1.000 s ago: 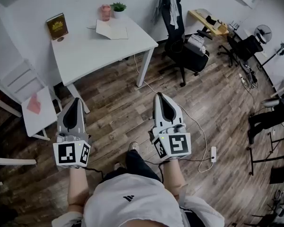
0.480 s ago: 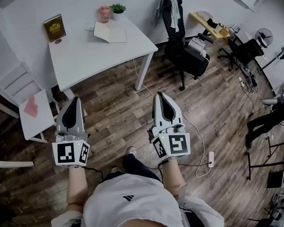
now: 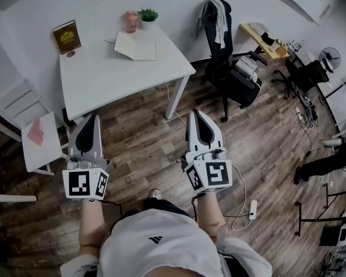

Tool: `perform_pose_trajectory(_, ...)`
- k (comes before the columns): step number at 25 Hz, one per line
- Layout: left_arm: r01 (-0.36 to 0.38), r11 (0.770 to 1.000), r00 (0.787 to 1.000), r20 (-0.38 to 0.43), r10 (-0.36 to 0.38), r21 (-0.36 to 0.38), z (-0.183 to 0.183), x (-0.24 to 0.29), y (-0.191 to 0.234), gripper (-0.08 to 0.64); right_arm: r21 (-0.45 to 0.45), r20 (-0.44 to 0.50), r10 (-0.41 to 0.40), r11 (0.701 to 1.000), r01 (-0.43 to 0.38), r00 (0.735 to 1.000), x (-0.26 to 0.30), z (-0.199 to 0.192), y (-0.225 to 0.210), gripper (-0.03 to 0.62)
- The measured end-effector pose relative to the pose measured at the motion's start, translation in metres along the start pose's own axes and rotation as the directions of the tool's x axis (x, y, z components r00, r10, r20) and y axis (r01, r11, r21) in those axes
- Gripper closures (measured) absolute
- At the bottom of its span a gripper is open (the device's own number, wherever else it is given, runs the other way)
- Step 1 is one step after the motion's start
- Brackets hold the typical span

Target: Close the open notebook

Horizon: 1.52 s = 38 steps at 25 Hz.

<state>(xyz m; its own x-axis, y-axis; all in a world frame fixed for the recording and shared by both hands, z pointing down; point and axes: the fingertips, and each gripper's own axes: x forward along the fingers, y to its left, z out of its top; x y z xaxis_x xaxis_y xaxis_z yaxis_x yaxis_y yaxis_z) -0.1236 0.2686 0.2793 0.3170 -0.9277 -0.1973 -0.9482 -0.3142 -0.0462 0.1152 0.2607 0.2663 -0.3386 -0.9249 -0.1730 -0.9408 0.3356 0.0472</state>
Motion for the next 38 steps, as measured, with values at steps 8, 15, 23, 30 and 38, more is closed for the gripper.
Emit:
perform_pose_trajectory(8, -0.033, 0.999, 0.999, -0.002, 0.033, 0.009, -0.007, 0.036, -0.017, 0.551, 0.024, -0.001, 0.045, 0.999, -0.045, 0.999, 0.025, -0.013, -0.033, 0.598)
perform_pose_trajectory(15, -0.026, 0.999, 0.999, -0.024, 0.026, 0.019, -0.019, 0.072, -0.015, 0.551, 0.040, -0.015, 0.036, 0.999, -0.036, 0.999, 0.054, -0.026, -0.054, 0.598)
perform_pose_trajectory(23, -0.008, 1.000, 1.000, -0.016, 0.009, 0.019, -0.035, 0.138, 0.018, 0.551, 0.033, -0.007, 0.016, 0.999, -0.016, 1.000, 0.125, -0.041, -0.069, 0.598)
perform_pose_trajectory(30, 0.014, 1.000, 1.000, -0.018, -0.013, 0.028, -0.045, 0.208, 0.070, 0.552, 0.039, 0.006, 0.004, 0.999, -0.004, 1.000, 0.212, -0.049, -0.068, 0.598)
perform_pose_trajectory(38, 0.041, 0.999, 0.999, -0.020, -0.040, 0.021, -0.056, 0.276, 0.124, 0.551, 0.032, 0.000, -0.021, 0.999, 0.021, 1.000, 0.292, -0.058, -0.066, 0.598)
